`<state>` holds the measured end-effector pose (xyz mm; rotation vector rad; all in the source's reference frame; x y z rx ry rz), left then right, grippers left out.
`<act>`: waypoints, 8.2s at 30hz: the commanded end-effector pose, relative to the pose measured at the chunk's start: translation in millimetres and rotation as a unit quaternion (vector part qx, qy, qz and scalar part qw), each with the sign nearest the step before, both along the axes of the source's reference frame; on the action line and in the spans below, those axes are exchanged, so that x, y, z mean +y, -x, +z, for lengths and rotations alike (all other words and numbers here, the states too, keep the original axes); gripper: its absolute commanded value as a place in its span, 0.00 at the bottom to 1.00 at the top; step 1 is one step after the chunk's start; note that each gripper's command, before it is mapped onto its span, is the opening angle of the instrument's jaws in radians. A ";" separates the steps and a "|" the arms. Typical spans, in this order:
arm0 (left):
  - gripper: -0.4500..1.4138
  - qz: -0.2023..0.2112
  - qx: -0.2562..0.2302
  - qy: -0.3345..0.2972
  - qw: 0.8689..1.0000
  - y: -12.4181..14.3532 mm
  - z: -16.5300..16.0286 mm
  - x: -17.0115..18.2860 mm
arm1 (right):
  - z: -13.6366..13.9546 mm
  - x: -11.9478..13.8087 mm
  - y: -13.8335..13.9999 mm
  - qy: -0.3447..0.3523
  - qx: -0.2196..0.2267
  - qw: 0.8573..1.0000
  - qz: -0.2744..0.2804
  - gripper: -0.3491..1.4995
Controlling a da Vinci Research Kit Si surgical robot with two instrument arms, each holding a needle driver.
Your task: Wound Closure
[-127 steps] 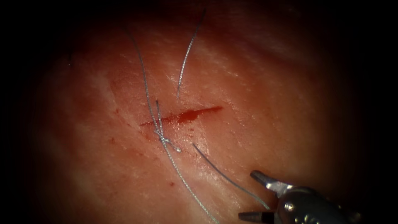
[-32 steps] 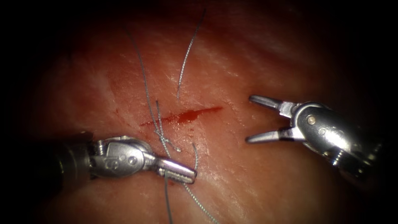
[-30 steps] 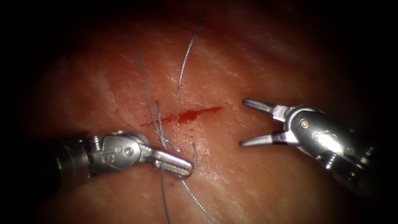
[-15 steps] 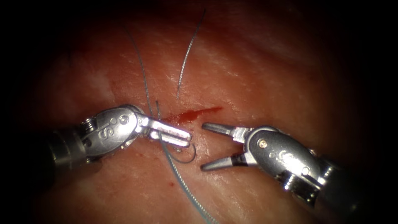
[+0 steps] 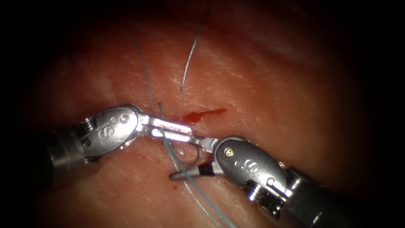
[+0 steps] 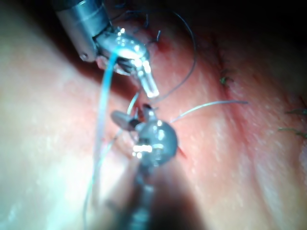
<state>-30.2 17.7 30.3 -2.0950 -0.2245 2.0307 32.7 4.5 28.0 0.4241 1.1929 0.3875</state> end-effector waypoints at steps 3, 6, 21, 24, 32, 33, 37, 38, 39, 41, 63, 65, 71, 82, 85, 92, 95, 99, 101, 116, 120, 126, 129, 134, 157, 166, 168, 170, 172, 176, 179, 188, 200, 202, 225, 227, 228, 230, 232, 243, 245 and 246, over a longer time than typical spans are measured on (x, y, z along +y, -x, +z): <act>0.00 -0.002 -0.004 0.001 1.000 0.4 0.8 0.1 | 0.5 0.4 -1.8 -0.019 0.008 1.000 0.007 0.81; 0.00 -0.002 -0.005 0.002 1.000 0.4 0.9 0.1 | 0.3 0.8 -1.9 -0.022 0.010 1.000 0.013 0.79; 0.00 -0.010 -0.008 0.000 1.000 -0.1 -0.6 -0.6 | 1.7 0.1 -2.2 -0.025 0.023 0.999 -0.004 0.00; 0.37 -0.014 -0.003 -0.031 0.999 -0.3 -1.5 -0.3 | 1.5 1.1 -1.8 -0.025 0.020 0.999 -0.001 0.00; 0.90 -0.054 0.087 -0.072 0.992 -0.8 -4.2 -0.4 | 3.5 4.3 -1.2 -0.031 -0.009 0.999 -0.005 0.00; 0.90 -0.056 0.091 -0.067 0.992 -0.8 -4.8 -0.8 | 4.2 4.5 -1.1 -0.030 -0.015 0.999 -0.007 0.00; 0.86 -0.053 0.113 -0.021 0.992 -0.5 -6.4 -1.7 | 5.5 5.1 -1.2 -0.034 -0.040 0.999 -0.017 0.00; 0.84 -0.059 0.122 -0.004 0.991 -0.3 -6.9 -1.9 | 5.7 5.3 -1.2 -0.034 -0.046 0.998 -0.019 0.00; 0.84 -0.062 0.127 0.005 0.990 0.0 -7.3 -2.1 | 5.9 5.6 -1.3 -0.035 -0.055 0.998 -0.021 0.00; 0.84 -0.069 0.139 0.030 0.987 1.1 -8.5 -2.7 | 6.6 6.2 -1.7 -0.037 -0.080 0.996 -0.026 0.00; 0.65 -0.064 0.235 0.131 0.961 4.7 -15.2 -6.4 | 9.4 5.3 -3.2 -0.054 -0.151 0.986 -0.052 0.00; 0.58 -0.067 0.240 0.130 0.960 4.6 -14.8 -6.2 | 9.3 4.8 -3.2 -0.052 -0.150 0.986 -0.053 0.00; 0.52 -0.075 0.256 0.125 0.956 4.7 -14.9 -5.6 | 9.4 4.5 -3.2 -0.051 -0.151 0.986 -0.054 0.00; 0.00 -0.102 0.227 0.131 0.960 -0.8 -16.4 -4.6 | 7.2 3.5 -1.2 -0.045 -0.138 0.989 -0.043 0.00; 0.00 -0.114 0.213 0.124 0.962 -3.3 -16.9 -3.4 | 5.8 2.8 0.7 -0.039 -0.122 0.991 -0.029 0.00; 0.00 -0.127 0.184 0.122 0.967 -8.7 -15.0 -1.2 | 2.6 1.5 5.8 -0.028 -0.096 0.995 0.019 0.00; 0.00 -0.125 0.164 0.121 0.971 -9.5 -13.8 -0.7 | 1.9 1.0 6.2 -0.033 -0.089 0.995 0.026 0.00; 0.00 -0.120 0.135 0.119 0.976 -10.0 -12.2 0.0 | 1.0 0.2 6.5 -0.031 -0.068 0.997 0.030 0.02; 0.00 -0.113 0.116 0.115 0.980 -9.8 -11.5 0.3 | 0.6 0.0 6.5 -0.027 -0.063 0.997 0.032 0.52; 0.00 -0.093 0.054 0.120 0.987 -9.8 -6.4 1.9 | -6.9 9.4 16.4 -0.004 0.091 0.993 0.080 0.84; 0.00 -0.092 0.048 0.121 0.987 -9.3 -6.7 1.5 | -5.0 12.0 16.3 0.014 0.082 0.993 0.087 0.24; 0.00 -0.072 0.019 0.124 0.990 -8.3 -7.8 1.1 | 2.6 13.5 11.3 0.026 0.066 0.996 0.055 0.00; 0.00 -0.068 0.012 0.128 0.989 -8.2 -7.4 1.6 | 7.9 11.2 7.0 0.032 0.070 0.997 0.030 0.00; 0.00 -0.074 0.024 0.129 0.989 -7.3 -5.3 2.9 | 6.4 9.3 3.8 0.030 0.085 0.996 0.020 0.00; 0.00 -0.042 0.116 0.160 0.979 -1.9 7.8 -0.1 | 0.7 8.4 0.7 0.025 0.133 0.989 0.052 0.00; 0.00 -0.025 0.111 0.165 0.980 0.4 6.1 -2.9 | 1.1 10.1 -0.4 0.030 0.125 0.987 0.095 0.55; 0.00 -0.022 0.109 0.165 0.980 0.9 5.4 -3.6 | 1.3 10.2 -0.7 0.031 0.123 0.987 0.098 0.56; 0.00 -0.020 0.106 0.165 0.980 1.2 4.7 -4.0 | 1.6 10.3 -1.0 0.032 0.121 0.987 0.100 0.57; 0.00 -0.018 0.103 0.165 0.981 1.4 3.9 -4.5 | 1.7 10.3 -1.4 0.034 0.118 0.987 0.103 0.63; 0.00 -0.010 0.093 0.162 0.982 2.1 1.0 -5.5 | 2.6 9.9 -2.2 0.037 0.103 0.989 0.101 0.69; 0.00 -0.008 0.089 0.156 0.984 2.4 -0.8 -5.6 | 3.4 9.6 -2.3 0.040 0.098 0.990 0.097 0.68; 0.00 0.009 0.061 0.160 0.985 3.3 -6.2 -4.3 | 6.8 7.5 -2.7 0.050 0.054 0.995 0.062 0.66; 0.00 -0.017 0.036 0.157 0.987 0.7 -3.8 1.8 | 5.5 4.9 -2.9 0.050 0.053 0.996 0.043 0.66; 0.00 -0.024 0.031 0.157 0.987 0.5 -2.9 2.4 | 5.3 4.5 -3.1 0.050 0.056 0.996 0.040 0.66; 0.00 -0.076 -0.032 0.143 0.986 1.5 2.8 8.7 | 4.2 2.7 -3.7 0.044 0.099 0.994 0.004 0.68; 0.00 -0.075 -0.034 0.149 0.985 1.6 4.1 9.0 | 4.1 2.6 -3.5 0.044 0.109 0.993 0.003 0.68; 0.00 -0.075 -0.035 0.156 0.984 1.7 4.8 9.1 | 4.0 2.6 -3.5 0.044 0.114 0.993 0.002 0.68; 0.00 -0.074 -0.036 0.160 0.984 1.6 5.8 9.0 | 3.9 2.7 -3.3 0.044 0.128 0.991 0.005 0.68; 0.00 -0.071 -0.038 0.164 0.983 1.3 7.0 8.7 | 3.8 2.9 -3.1 0.044 0.143 0.989 0.004 0.68; 0.00 -0.058 -0.045 0.179 0.981 -2.0 10.4 6.3 | 3.0 4.3 -1.3 0.010 0.226 0.970 0.088 0.65; 0.00 -0.057 -0.046 0.181 0.981 -2.3 10.5 5.9 | 3.1 4.4 -1.3 0.003 0.236 0.967 0.100 0.65; 0.00 -0.056 -0.046 0.182 0.981 -2.5 10.5 5.7 | 3.1 4.5 -1.3 0.001 0.240 0.965 0.106 0.64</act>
